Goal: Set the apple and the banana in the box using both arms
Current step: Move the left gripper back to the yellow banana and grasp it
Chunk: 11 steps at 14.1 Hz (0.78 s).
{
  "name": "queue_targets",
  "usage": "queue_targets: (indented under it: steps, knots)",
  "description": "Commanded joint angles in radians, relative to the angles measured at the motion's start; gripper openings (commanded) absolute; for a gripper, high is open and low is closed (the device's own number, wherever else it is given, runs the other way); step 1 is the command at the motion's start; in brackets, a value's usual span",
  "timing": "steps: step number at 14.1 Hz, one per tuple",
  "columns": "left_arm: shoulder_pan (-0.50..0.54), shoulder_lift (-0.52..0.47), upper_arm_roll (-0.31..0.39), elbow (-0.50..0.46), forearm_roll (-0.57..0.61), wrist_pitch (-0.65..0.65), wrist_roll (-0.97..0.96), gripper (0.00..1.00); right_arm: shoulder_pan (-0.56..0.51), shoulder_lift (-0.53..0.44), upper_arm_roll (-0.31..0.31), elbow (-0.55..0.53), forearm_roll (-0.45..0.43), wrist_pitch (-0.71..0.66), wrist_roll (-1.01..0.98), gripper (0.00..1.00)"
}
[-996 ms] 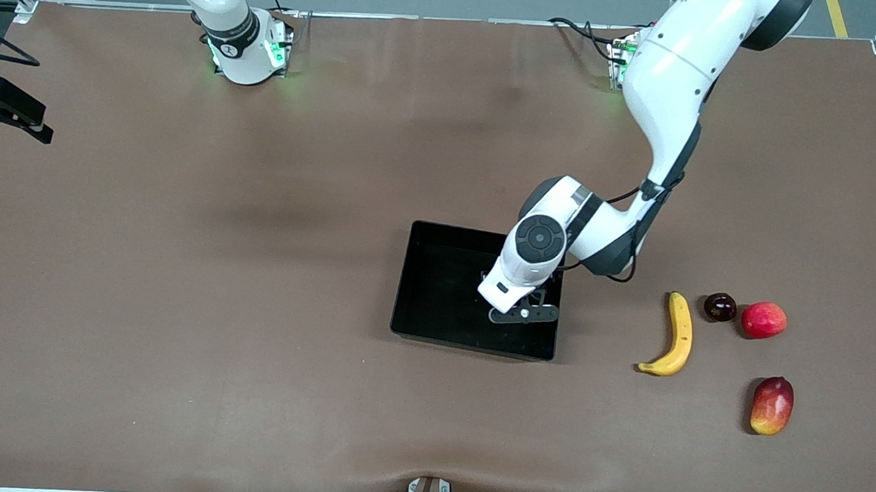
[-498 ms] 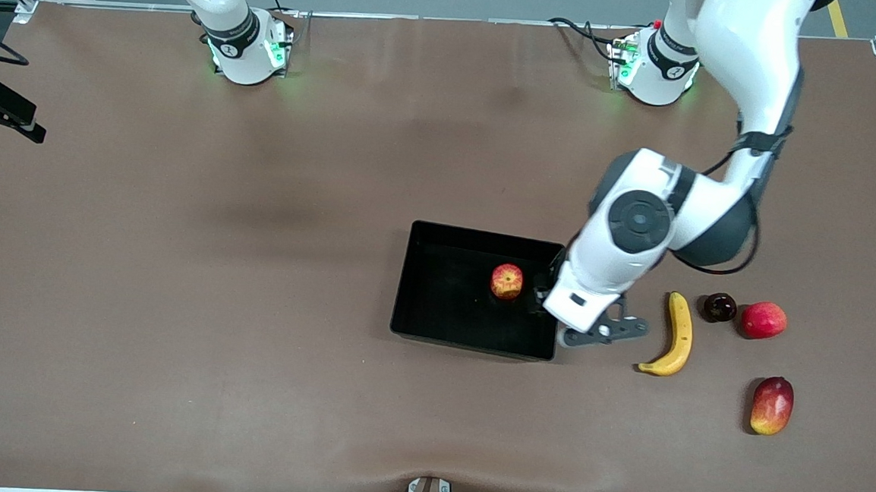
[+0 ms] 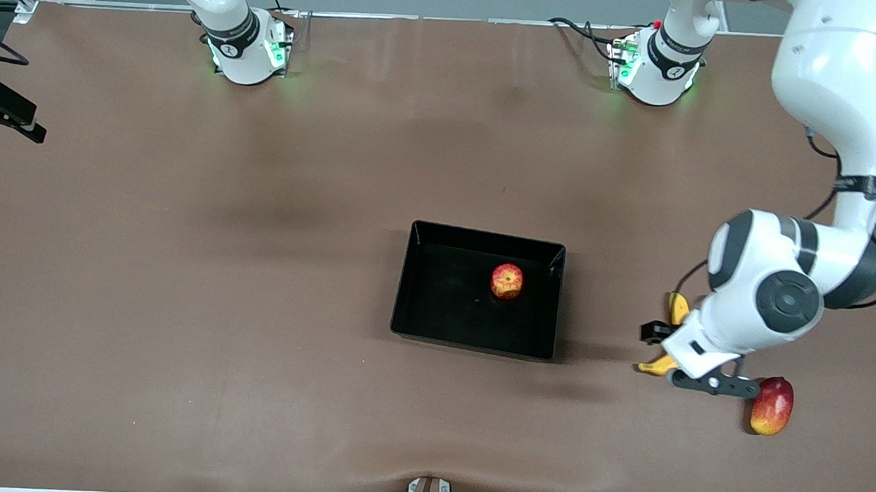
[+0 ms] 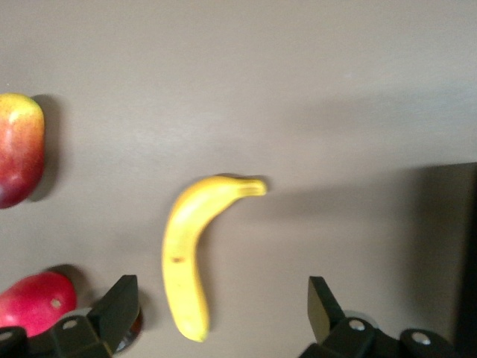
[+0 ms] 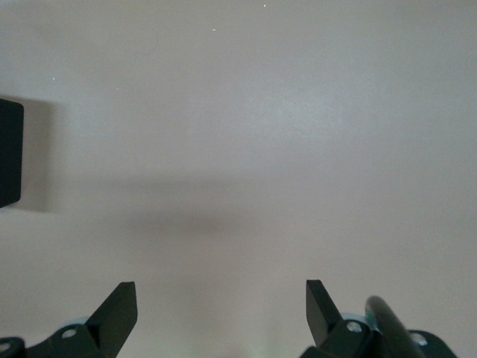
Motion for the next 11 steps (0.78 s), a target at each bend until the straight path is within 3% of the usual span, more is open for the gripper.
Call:
queue_targets:
  steps: [1,5,6,7,8,9,10,11]
  knots:
    - [0.033,0.024,-0.011,-0.110,0.050,0.150,0.031,1.00,-0.020,0.005,0.009,0.017,0.026,-0.013,-0.015,1.00]
    - [0.088,0.067,-0.011,-0.161,0.096,0.244,0.112,1.00,-0.023,0.005,0.008,0.017,0.040,-0.013,-0.015,1.00]
    - [0.090,0.076,-0.011,-0.166,0.096,0.244,0.114,0.93,-0.021,0.005,0.008,0.017,0.042,-0.013,-0.015,1.00]
    - [0.095,0.082,-0.011,-0.167,0.096,0.244,0.114,0.81,-0.021,0.005,0.007,0.017,0.040,-0.013,-0.015,1.00]
    - [0.096,0.091,-0.011,-0.170,0.096,0.244,0.115,0.61,-0.024,0.005,0.007,0.017,0.042,-0.013,-0.015,1.00]
    - [0.095,0.098,-0.011,-0.170,0.095,0.244,0.114,0.26,-0.032,0.005,0.008,0.017,0.042,-0.013,-0.017,1.00]
    - [0.096,0.099,-0.011,-0.170,0.095,0.246,0.106,0.00,-0.035,0.005,0.008,0.017,0.042,-0.013,-0.017,1.00]
    - [0.096,0.095,-0.011,-0.170,0.095,0.245,0.099,0.00,-0.035,0.005,0.008,0.017,0.045,-0.013,-0.017,1.00]
